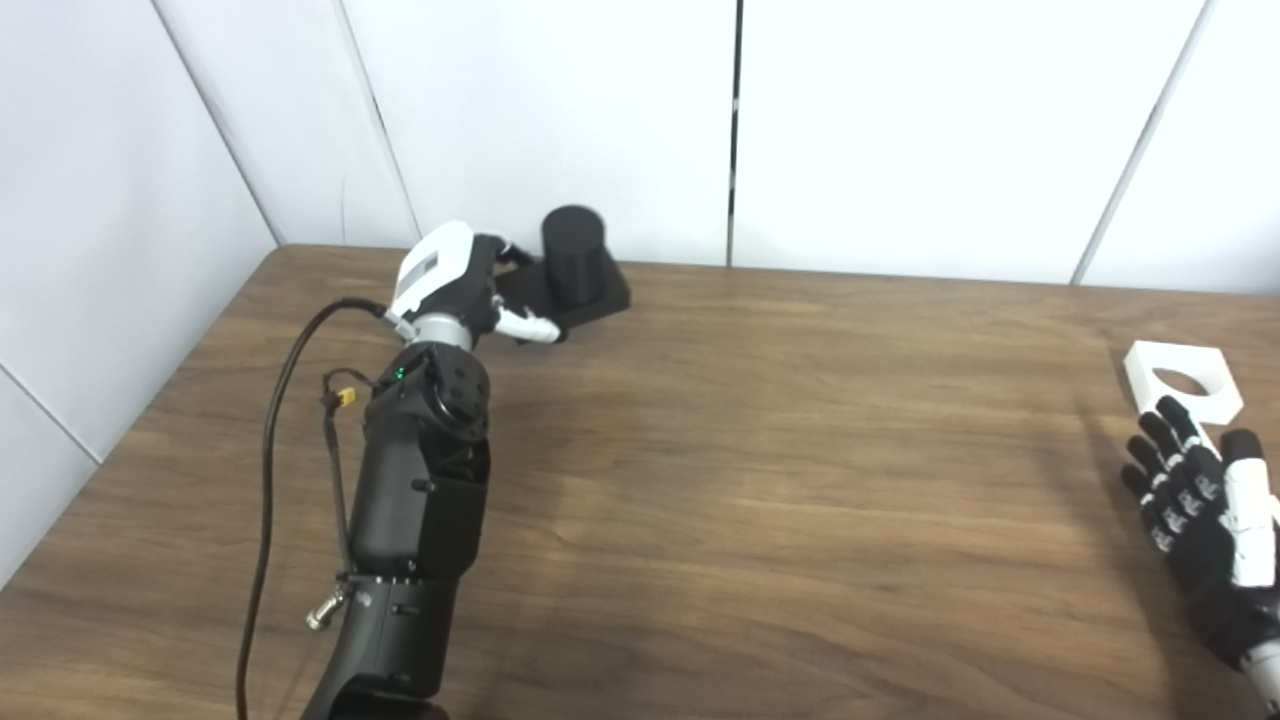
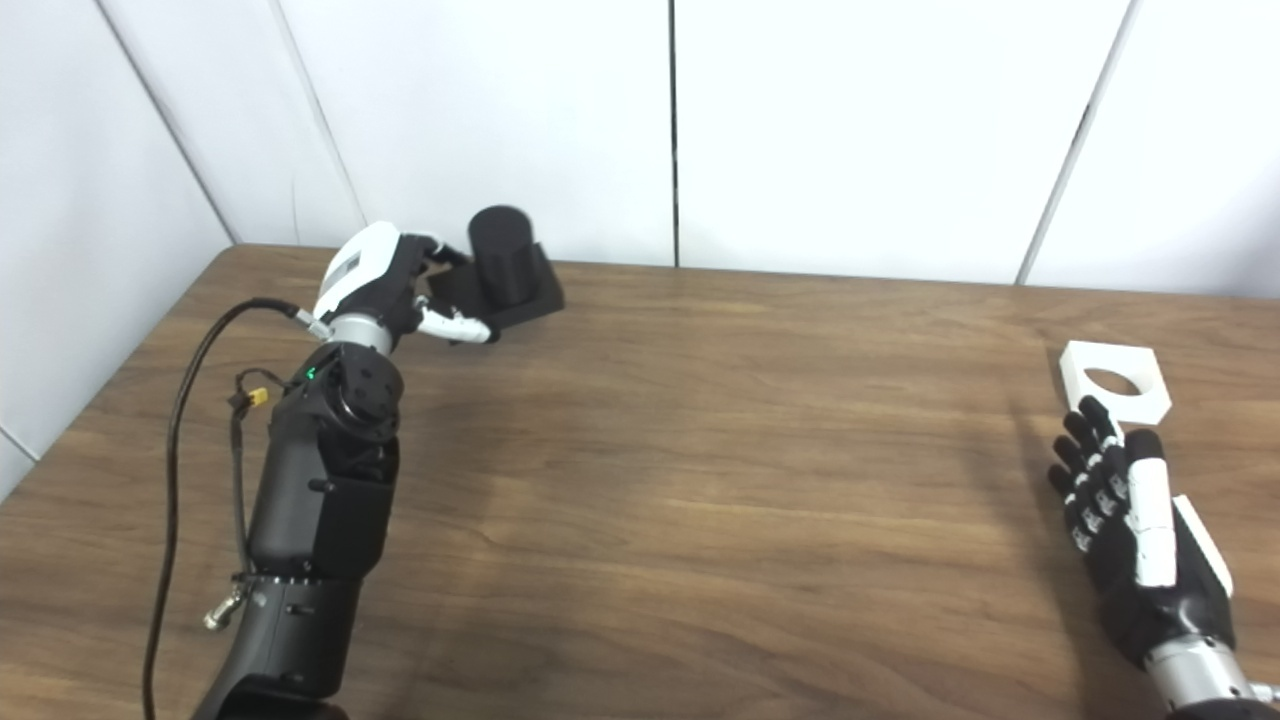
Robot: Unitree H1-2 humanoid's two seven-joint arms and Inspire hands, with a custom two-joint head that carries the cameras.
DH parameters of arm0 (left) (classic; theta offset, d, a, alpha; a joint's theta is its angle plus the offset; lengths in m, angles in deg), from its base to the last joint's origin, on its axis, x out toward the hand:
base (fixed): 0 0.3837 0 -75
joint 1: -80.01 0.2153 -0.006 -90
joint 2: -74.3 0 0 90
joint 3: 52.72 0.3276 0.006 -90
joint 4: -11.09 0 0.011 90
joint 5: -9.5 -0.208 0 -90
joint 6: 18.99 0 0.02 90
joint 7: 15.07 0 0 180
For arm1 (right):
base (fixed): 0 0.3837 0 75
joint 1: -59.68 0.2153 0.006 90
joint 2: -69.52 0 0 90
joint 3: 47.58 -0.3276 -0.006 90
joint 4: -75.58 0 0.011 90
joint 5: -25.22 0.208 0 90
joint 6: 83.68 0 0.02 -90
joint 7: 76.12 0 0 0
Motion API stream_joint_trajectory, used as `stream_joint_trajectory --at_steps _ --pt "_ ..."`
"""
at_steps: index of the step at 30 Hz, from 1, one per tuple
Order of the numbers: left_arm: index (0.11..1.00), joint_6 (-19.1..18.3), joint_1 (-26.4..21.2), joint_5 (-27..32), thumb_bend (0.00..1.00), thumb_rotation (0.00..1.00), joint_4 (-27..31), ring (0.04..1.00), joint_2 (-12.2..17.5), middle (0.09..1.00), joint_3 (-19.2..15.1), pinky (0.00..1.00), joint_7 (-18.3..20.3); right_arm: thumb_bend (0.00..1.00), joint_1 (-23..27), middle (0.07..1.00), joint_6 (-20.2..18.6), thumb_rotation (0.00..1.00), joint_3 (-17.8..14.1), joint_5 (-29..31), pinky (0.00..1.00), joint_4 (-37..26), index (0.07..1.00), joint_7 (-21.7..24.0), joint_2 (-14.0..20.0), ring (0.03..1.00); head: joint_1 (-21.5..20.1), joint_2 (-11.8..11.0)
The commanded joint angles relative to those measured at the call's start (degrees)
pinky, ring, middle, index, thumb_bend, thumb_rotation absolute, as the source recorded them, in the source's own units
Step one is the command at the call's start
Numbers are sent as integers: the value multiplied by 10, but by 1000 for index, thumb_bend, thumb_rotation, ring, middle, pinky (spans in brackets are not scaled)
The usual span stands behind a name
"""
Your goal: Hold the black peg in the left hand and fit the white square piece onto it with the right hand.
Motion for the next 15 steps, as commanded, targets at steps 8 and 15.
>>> stream_joint_trajectory --at_steps 8,15 --pt "485 1 4 -13 517 54 93 884 -12 829 36 796 39 607 8 1000 10 1000 0 4 1000 -21 1000 -6 -10 1000 -25 2" --pt "486 1 51 -10 517 53 151 890 -34 828 85 789 79 607 10 1000 11 1000 5 -6 1000 -25 1000 -12 -19 1000 -46 4"
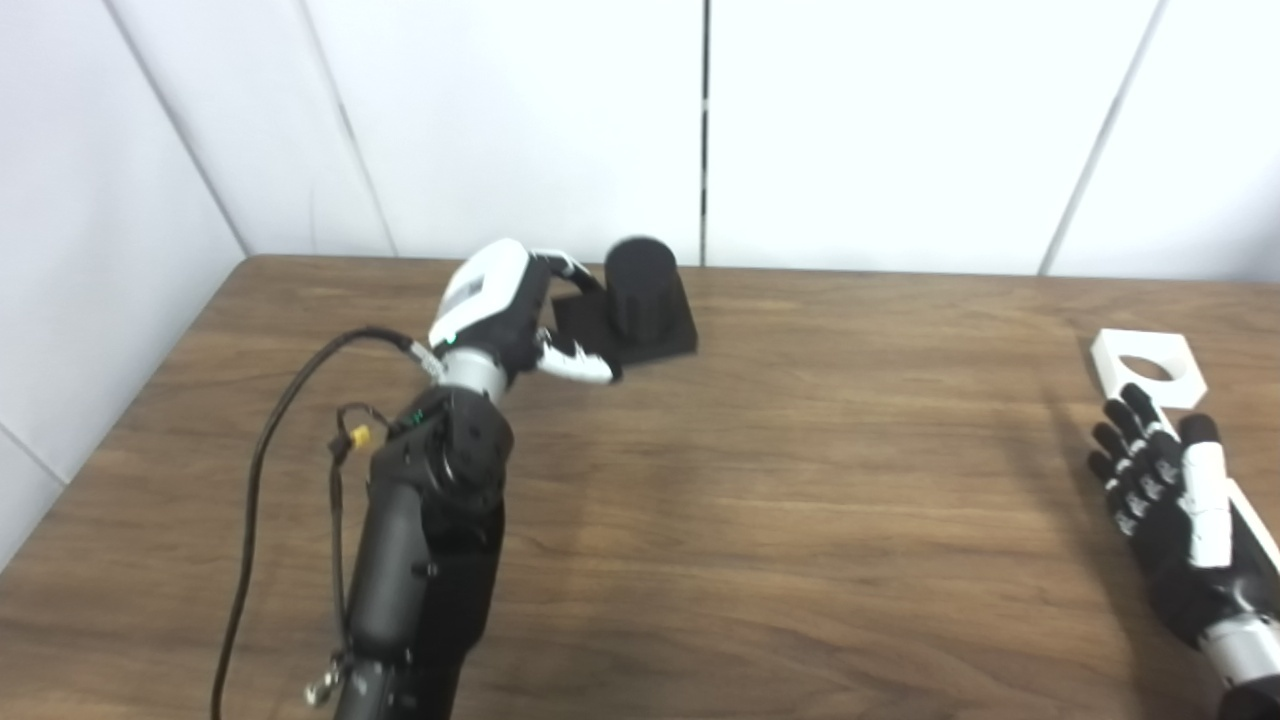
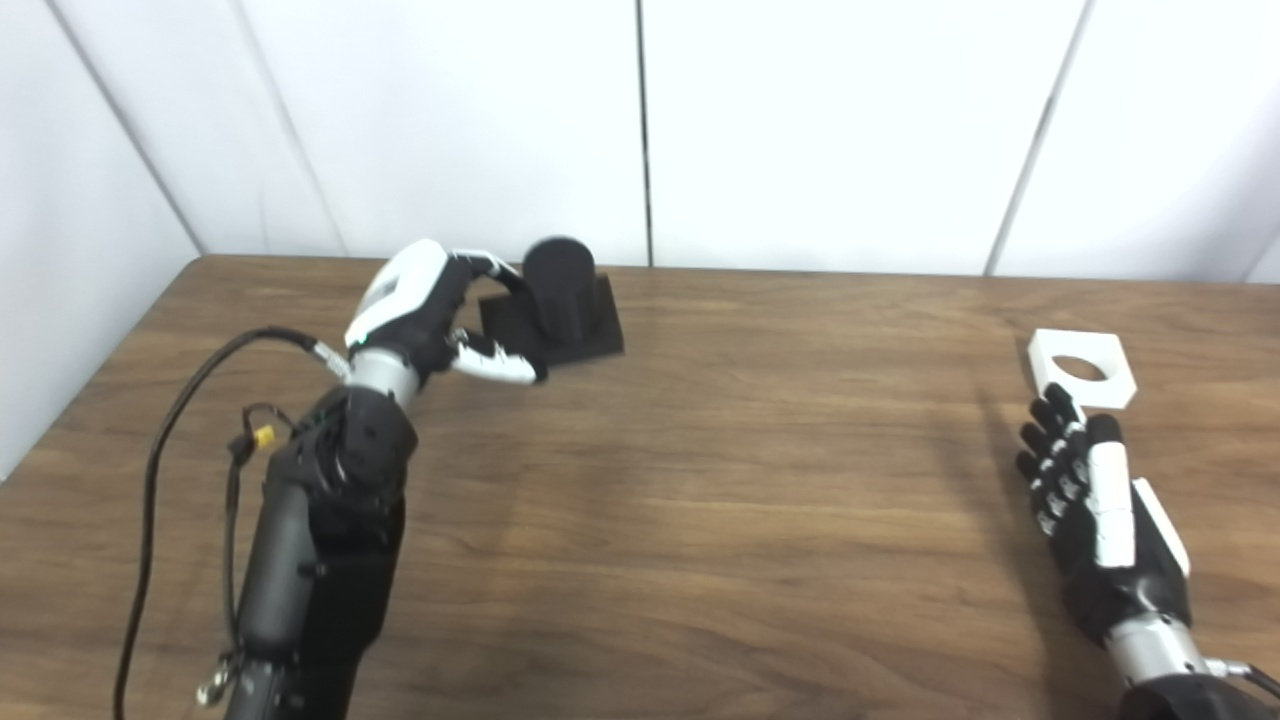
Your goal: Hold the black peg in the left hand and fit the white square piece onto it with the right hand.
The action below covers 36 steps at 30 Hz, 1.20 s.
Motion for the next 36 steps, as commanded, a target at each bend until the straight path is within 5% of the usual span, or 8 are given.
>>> stream_joint_trajectory --at_steps 1,7,16,32,36 --pt "486 1 -4 -11 517 53 34 896 -9 829 9 798 10 606 12 1000 10 1000 5 1 1000 -20 1000 -1 -3 1000 -2 1" --pt "485 1 44 -27 518 49 66 917 -32 834 43 806 34 583 8 1000 8 1000 6 -2 1000 -25 1000 -3 -7 1000 -18 3" --pt "485 11 113 -7 519 52 85 898 -39 829 118 786 21 585 7 1000 13 1000 8 -7 1000 -25 1000 -8 -14 1000 -32 8" --pt "485 2 184 -18 516 55 44 944 -52 868 156 854 -33 592 15 1000 11 1000 2 -9 1000 -20 1000 -9 -11 1000 -34 12" --pt "485 2 192 -32 517 53 35 986 -59 894 155 973 -41 598 17 1000 6 1000 1 -9 1000 -23 1000 -9 -8 1000 -34 12"
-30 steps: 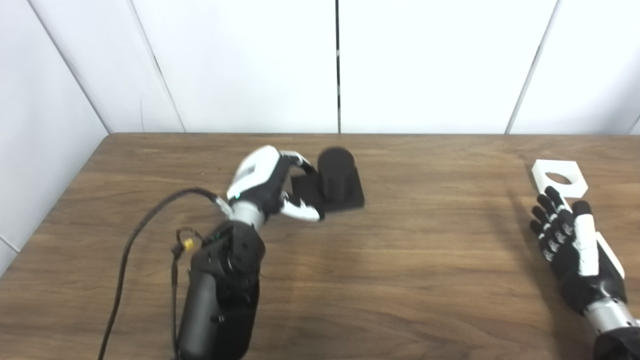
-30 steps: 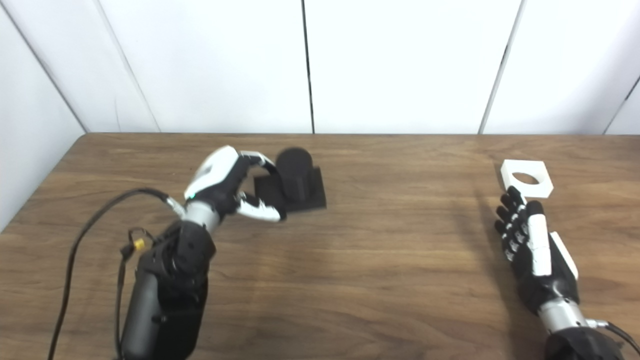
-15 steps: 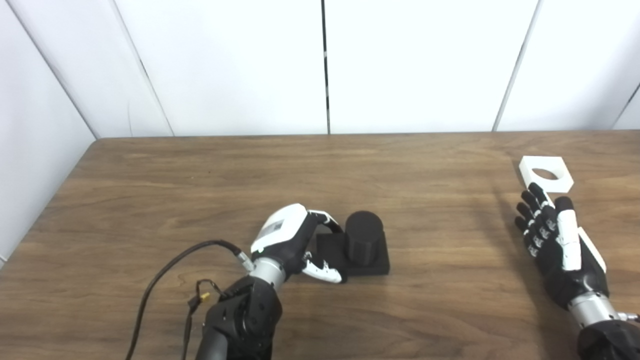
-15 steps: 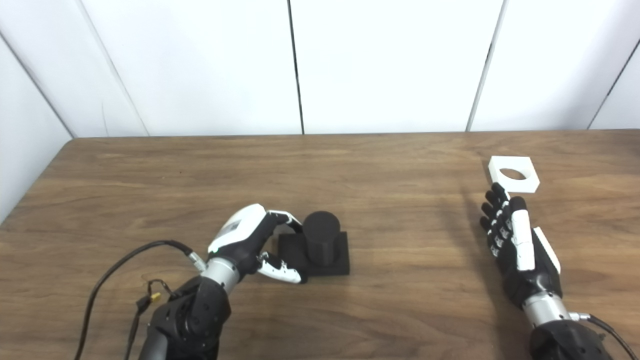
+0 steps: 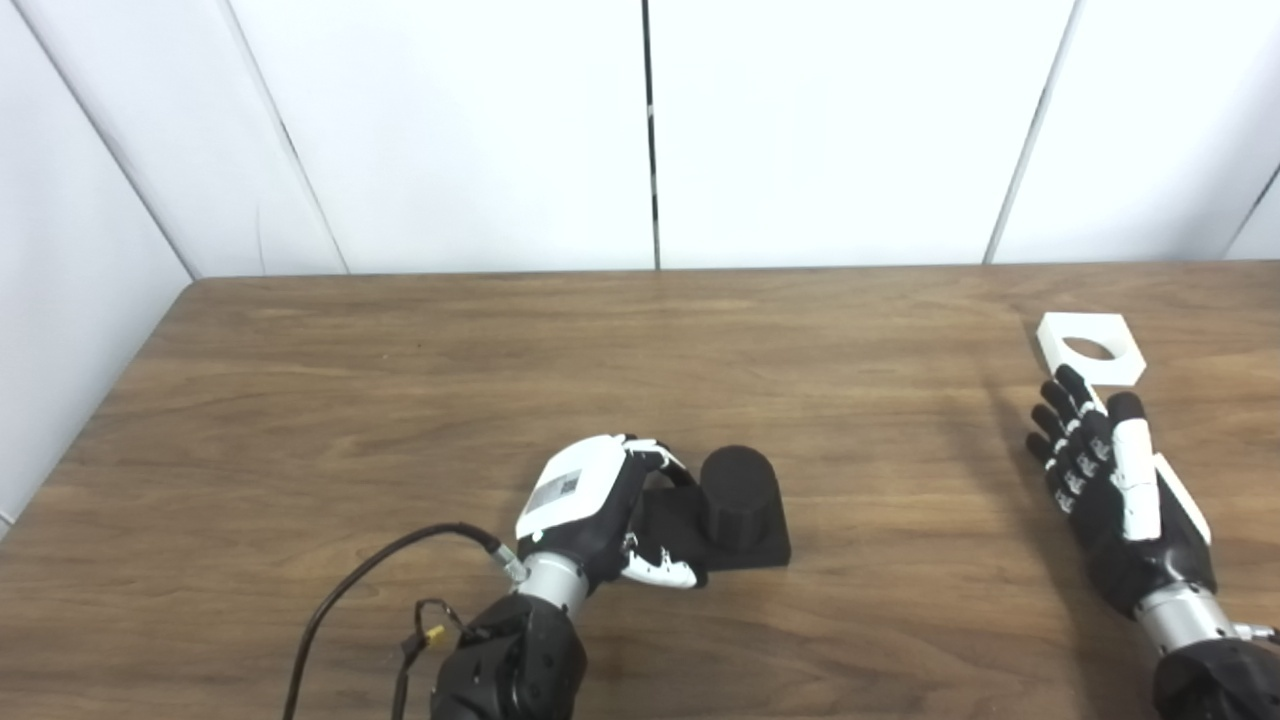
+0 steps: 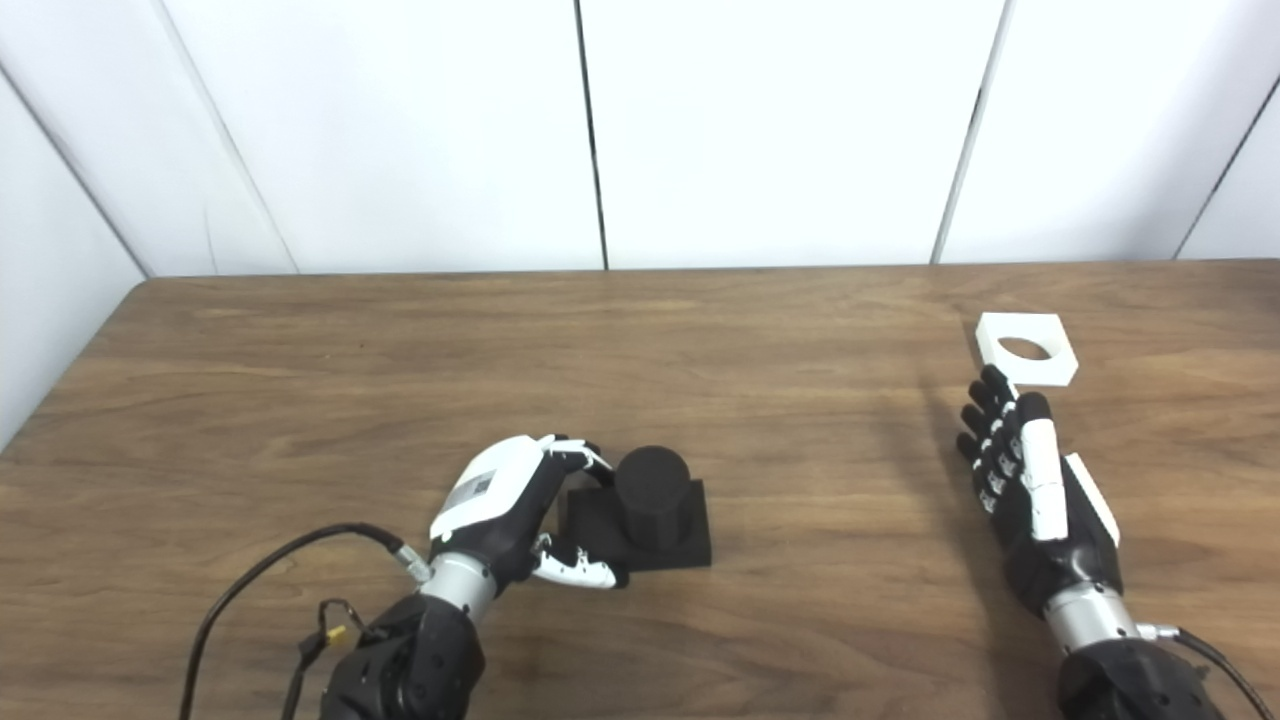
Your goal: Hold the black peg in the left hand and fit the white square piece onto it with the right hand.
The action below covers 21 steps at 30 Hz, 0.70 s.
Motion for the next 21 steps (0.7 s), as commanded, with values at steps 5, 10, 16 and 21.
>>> stream_joint_trajectory --at_steps 5,10,16,21 --pt "485 -9 12 -13 517 54 -29 1000 -5 948 -4 1000 -4 596 20 1000 2 1000 -4 3 1000 -18 1000 1 14 1000 0 2" --pt "485 -9 19 -8 518 52 -37 1000 -12 981 -9 1000 -3 583 23 1000 2 1000 -5 4 1000 -19 1000 2 15 1000 0 3" --pt "486 -10 18 -11 517 56 -48 1000 -11 974 -9 1000 16 574 26 1000 -5 1000 -1 0 1000 -25 1000 -2 16 1000 -2 8" --pt "486 -10 11 -21 518 57 -54 1000 -2 964 -9 1000 41 574 27 1000 -13 1000 -1 -1 1000 -32 1000 -5 14 1000 -6 11"
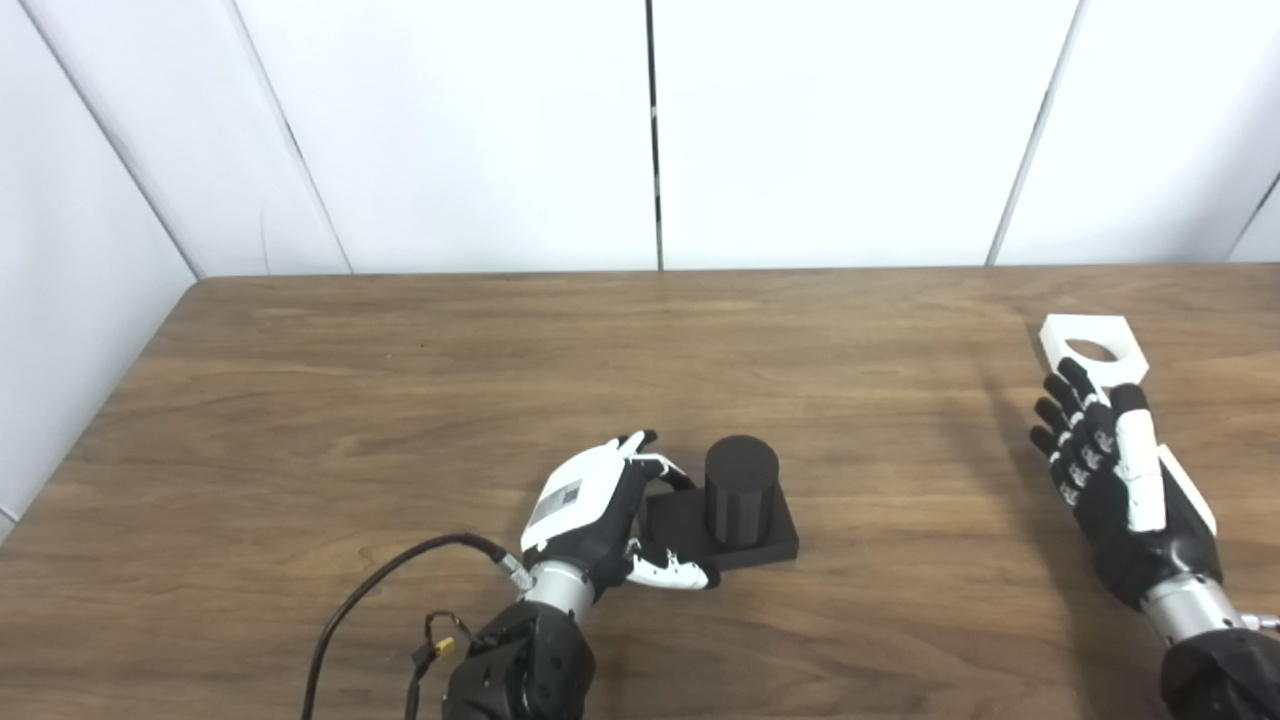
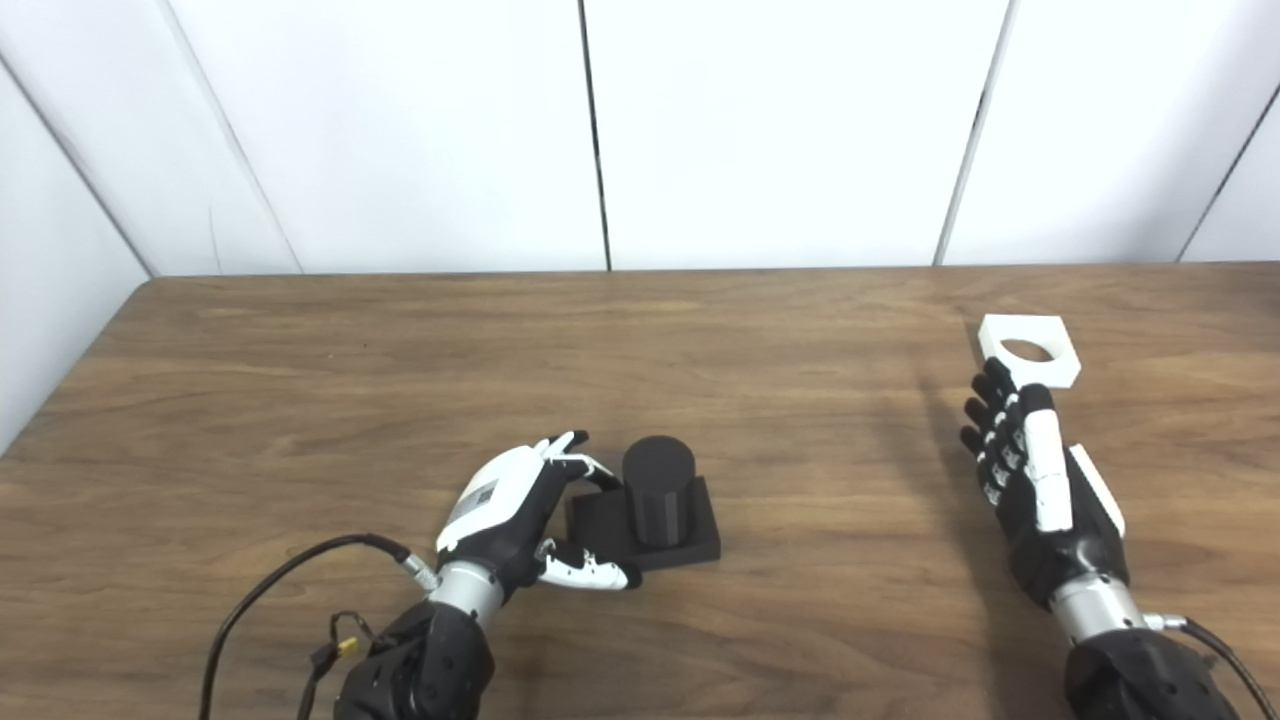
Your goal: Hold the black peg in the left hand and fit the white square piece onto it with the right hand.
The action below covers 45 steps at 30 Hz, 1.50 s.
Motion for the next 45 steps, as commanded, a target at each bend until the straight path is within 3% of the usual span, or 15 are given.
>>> stream_joint_trajectory --at_steps 1,8,16,22,26,28,29,32,34,35,37,39,42,45 --pt "486 -9 7 -17 518 57 -34 1000 17 961 6 1000 32 574 18 1000 8 1000 -1 -1 1000 -24 1000 -3 4 1000 -3 1" --pt "486 -8 -15 -2 517 57 -31 1000 56 953 27 1000 73 569 21 1000 4 1000 -3 2 1000 -32 1000 -7 5 1000 -12 4" --pt "486 -9 -22 12 518 57 -30 1000 65 931 22 1000 86 576 39 981 14 988 -4 -48 1000 -34 992 -18 28 1000 -22 5" --pt "486 -9 -24 22 517 58 -35 1000 73 928 21 1000 80 622 83 968 -4 874 -20 -58 1000 -40 952 -23 54 1000 -30 3" --pt "486 -9 -21 25 516 59 -38 1000 70 927 20 1000 71 648 130 944 -12 786 -20 -97 1000 -15 936 -18 110 1000 -35 -1" --pt "486 -9 -20 24 516 58 -40 1000 69 928 23 1000 68 595 148 946 -5 655 -18 -112 1000 5 915 -10 140 1000 -33 -2" --pt "486 -9 -19 24 516 58 -41 1000 68 928 24 1000 65 583 158 948 -1 626 -14 -128 1000 16 912 -10 157 1000 -32 -3" --pt "487 -9 -17 25 516 58 -44 1000 67 930 28 1000 57 740 184 916 0 426 4 -174 1000 44 875 -8 205 967 -40 -6" --pt "487 -9 -17 24 516 58 -45 1000 67 931 28 1000 54 782 197 905 4 370 25 -207 1000 58 866 2 238 954 -52 -10" --pt "487 -9 -16 23 517 58 -46 1000 66 934 27 1000 52 853 205 899 9 318 42 -232 899 68 862 10 260 915 -56 -11" --pt "487 -9 -15 23 517 58 -48 1000 67 937 27 1000 48 902 219 893 22 287 75 -279 839 86 861 24 298 894 -62 -14" --pt "487 -9 -14 27 517 59 -50 1000 68 936 28 1000 43 960 231 894 53 262 102 -319 912 111 863 30 326 930 -64 -15" --pt "487 -8 -12 38 517 57 -53 1000 71 932 29 1000 31 994 255 957 43 240 143 -381 986 139 869 46 356 988 -76 -19" --pt "487 -8 -12 46 517 57 -52 1000 75 929 32 1000 24 1000 275 991 37 191 165 -414 999 162 875 58 366 999 -87 -22"
